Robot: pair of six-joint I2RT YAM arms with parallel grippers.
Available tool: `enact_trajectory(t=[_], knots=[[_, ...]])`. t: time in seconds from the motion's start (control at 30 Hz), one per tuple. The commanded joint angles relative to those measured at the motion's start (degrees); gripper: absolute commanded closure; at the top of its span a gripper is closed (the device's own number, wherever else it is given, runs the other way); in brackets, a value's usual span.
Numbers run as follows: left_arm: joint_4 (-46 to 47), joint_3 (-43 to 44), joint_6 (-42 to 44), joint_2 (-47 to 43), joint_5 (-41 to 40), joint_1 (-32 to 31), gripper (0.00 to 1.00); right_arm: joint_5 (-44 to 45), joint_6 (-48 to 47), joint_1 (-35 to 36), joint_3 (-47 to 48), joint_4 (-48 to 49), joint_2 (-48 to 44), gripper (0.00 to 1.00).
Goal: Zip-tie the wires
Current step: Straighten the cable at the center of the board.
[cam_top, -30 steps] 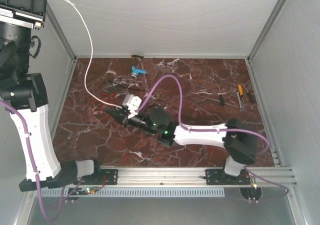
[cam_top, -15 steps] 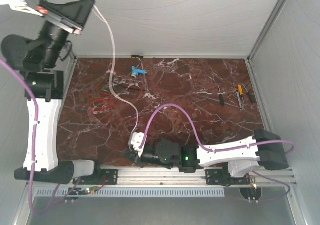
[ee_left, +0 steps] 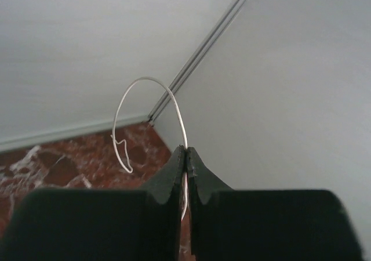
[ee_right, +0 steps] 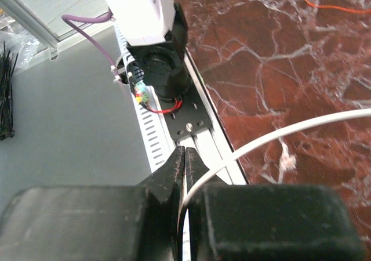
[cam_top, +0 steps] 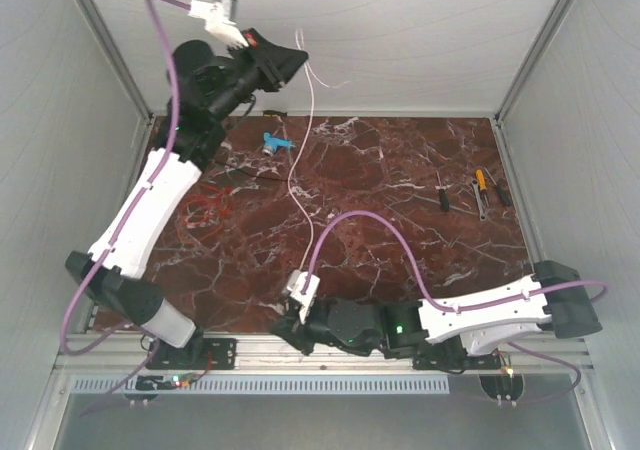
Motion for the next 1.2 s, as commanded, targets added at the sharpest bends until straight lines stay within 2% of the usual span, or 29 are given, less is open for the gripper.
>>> enact_trajectory(t=[0.0, 0.13, 0.27, 0.37, 0.57, 0.73, 0.97, 1.17], knots=[[-0.3, 1.5, 5.9, 4.3, -4.4, -2.0, 1.0, 7.1, 8.4, 0.3, -5.4, -0.8, -6.7, 1.0], [-0.7, 2.4, 7.8, 9.2, -6.0, -2.8, 1.0, 10.5, 11.1, -1.2, -11.4, -0.2, -12.7, 1.0], [-4.0, 7.6, 10.0, 13.3, -9.1, -2.8, 1.0, 2.6, 14.1, -8.2, -14.6, 2.6, -16.4, 1.0], [-5.9, 12.1, 12.3, 15.0, -10.0, -2.8, 1.0, -1.9, 12.1, -11.9, -13.9, 6.5, -16.1, 1.0], [-11.8, 21.6, 15.5, 17.0, -11.2, -2.2, 1.0, -7.2, 8.7, -19.9, -6.0, 12.6, -7.0, 1.0], [-13.1, 21.6, 17.4, 17.7, -11.0, -1.9, 1.0, -10.1, 11.1, -23.2, -4.2, 20.5, 2.2, 1.0], [-14.2, 21.1, 17.2, 24.8, -5.7, -2.4, 1.0, -4.6, 21.8, -25.0, -16.5, 24.2, 5.6, 1.0], [-11.5, 20.0, 17.4, 31.3, -6.0, -4.3, 1.0, -5.0, 24.4, -26.5, -23.8, 31.0, 10.9, 1.0]])
